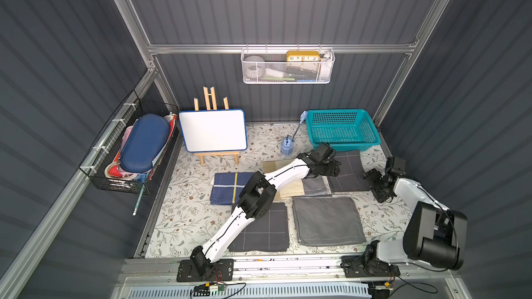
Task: Put the folded pillowcase in the basket
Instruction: Pick up the pillowcase from the center of the board.
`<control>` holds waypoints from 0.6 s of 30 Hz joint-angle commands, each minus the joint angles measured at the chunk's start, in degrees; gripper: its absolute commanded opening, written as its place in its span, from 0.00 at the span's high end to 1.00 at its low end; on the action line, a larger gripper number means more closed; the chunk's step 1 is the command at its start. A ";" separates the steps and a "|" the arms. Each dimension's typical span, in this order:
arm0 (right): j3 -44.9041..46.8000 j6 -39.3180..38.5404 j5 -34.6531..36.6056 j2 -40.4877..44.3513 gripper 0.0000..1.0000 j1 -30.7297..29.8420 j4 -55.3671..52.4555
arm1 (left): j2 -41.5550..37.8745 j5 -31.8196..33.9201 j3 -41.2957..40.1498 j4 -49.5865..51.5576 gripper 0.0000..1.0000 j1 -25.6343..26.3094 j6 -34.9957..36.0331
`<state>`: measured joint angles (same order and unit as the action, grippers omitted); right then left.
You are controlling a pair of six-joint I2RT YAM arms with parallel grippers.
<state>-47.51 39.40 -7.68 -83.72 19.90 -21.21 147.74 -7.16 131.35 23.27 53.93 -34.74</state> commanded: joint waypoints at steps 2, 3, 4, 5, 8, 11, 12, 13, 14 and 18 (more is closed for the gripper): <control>-5.61 -1.19 -1.35 -8.47 0.08 -0.04 2.03 | 2.77 1.22 1.72 0.49 0.27 -0.36 1.87; -6.44 -1.28 -2.03 -10.07 0.06 -0.04 2.29 | 3.26 0.90 1.96 0.28 0.27 -0.34 1.87; -6.95 -1.23 -2.99 -11.54 0.05 -0.12 2.98 | 3.91 0.87 2.53 0.44 0.27 -0.40 1.83; -7.12 -1.15 -4.02 -12.66 0.04 -0.10 3.97 | 4.51 0.81 3.13 0.70 0.27 -0.36 1.79; -7.36 -1.23 -5.19 -14.41 0.03 -0.29 5.69 | 5.49 0.75 3.83 0.65 0.27 -0.37 2.06; -9.03 -2.20 -5.80 -16.63 0.03 -0.79 4.83 | 6.40 0.83 3.90 0.04 0.28 -0.40 2.18; -9.51 -2.45 -5.85 -17.36 0.04 -1.07 4.57 | 6.66 0.81 4.16 0.02 0.29 -0.36 2.18; -10.02 -2.56 -5.90 -18.30 0.05 -1.49 4.01 | 7.00 0.63 4.40 -0.05 0.31 -0.35 2.27; -10.30 -2.64 -5.85 -19.10 0.06 -2.13 3.69 | 7.42 0.30 4.67 -0.19 0.33 -0.37 2.31; -9.80 -2.56 -5.85 -20.62 0.14 -5.86 3.86 | 8.59 -0.62 5.69 -0.84 0.40 -0.38 2.79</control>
<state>-58.39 37.26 -12.32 -101.54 16.91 -14.66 153.73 -6.76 135.61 21.67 53.67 -33.17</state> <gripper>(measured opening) 0.871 0.613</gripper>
